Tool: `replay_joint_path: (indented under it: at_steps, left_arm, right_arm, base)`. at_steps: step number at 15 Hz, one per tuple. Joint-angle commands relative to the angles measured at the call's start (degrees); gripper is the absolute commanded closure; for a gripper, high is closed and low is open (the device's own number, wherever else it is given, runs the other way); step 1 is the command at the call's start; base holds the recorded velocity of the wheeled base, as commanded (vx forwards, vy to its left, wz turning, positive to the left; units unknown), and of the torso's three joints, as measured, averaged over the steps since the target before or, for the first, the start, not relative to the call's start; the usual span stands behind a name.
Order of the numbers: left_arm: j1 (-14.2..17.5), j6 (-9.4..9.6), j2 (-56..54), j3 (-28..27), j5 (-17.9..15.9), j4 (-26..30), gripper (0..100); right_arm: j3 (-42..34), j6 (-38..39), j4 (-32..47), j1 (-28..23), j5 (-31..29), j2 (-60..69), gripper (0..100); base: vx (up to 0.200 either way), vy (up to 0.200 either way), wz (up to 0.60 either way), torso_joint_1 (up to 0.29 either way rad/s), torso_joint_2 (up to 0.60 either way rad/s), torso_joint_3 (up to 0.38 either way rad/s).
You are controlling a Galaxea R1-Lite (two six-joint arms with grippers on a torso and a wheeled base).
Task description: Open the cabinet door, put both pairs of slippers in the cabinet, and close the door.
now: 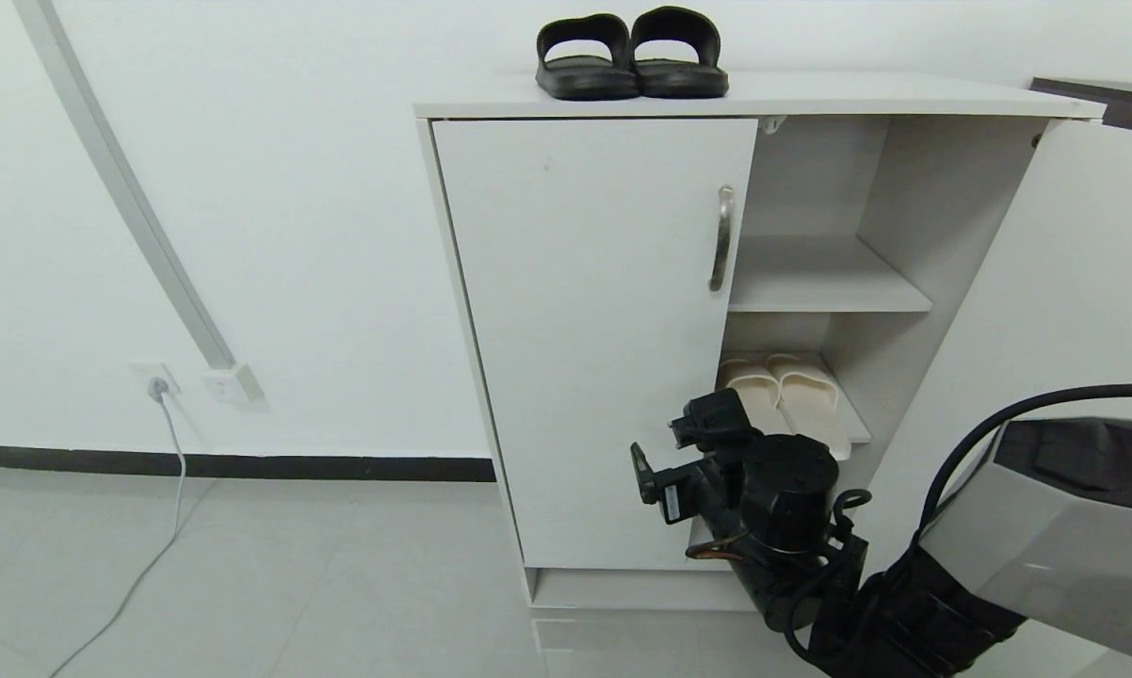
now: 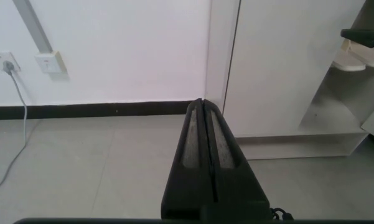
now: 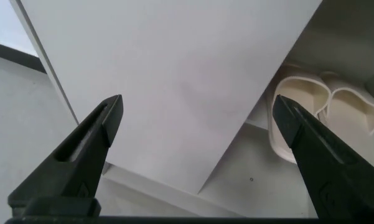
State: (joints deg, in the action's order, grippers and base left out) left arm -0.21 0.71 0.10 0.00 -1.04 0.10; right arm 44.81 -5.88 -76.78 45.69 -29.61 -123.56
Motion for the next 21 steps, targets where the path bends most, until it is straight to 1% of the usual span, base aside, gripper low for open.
replay_joint_path:
  at_steps: [1,6,9,12,15,21]
  left_arm:
    - [0.03,0.0,-0.01,0.0,-0.02,-0.01,100]
    - [0.03,-0.09,-0.01,0.0,-0.02,-0.01,100]
    - [-0.06,-0.09,-0.01,0.0,0.07,-0.01,100]
    - [0.03,-0.09,-0.01,0.0,0.07,-0.01,100]
    - [0.03,-0.18,-0.01,0.0,0.07,-0.01,100]
    - [-0.06,-0.09,-0.01,0.0,0.07,-0.01,100]
  right_arm:
    - [-0.16,-0.01,-0.13,0.01,-0.01,-0.45,0]
    - [0.19,-0.01,-1.27,0.1,0.52,-0.63,0]
    - [0.45,-0.01,-3.38,1.16,2.8,0.17,0]
    - [0.36,0.08,-3.47,1.86,2.89,0.69,0]
    - [0.45,0.16,-3.47,2.21,3.68,1.22,0]
    - [0.45,0.34,-3.47,1.95,3.77,1.13,0]
  base:
    - [0.0,0.0,0.0,0.0,0.0,0.0]
    - [0.0,0.0,0.0,0.0,0.0,0.0]
    - [0.0,0.0,0.0,-0.001,-0.06,-0.069]
    - [0.0,0.0,0.0,0.014,-0.2,-0.334]
    - [0.0,0.0,0.0,0.04,-0.55,-0.364]
    - [0.0,0.0,0.0,0.124,-0.47,-0.343]
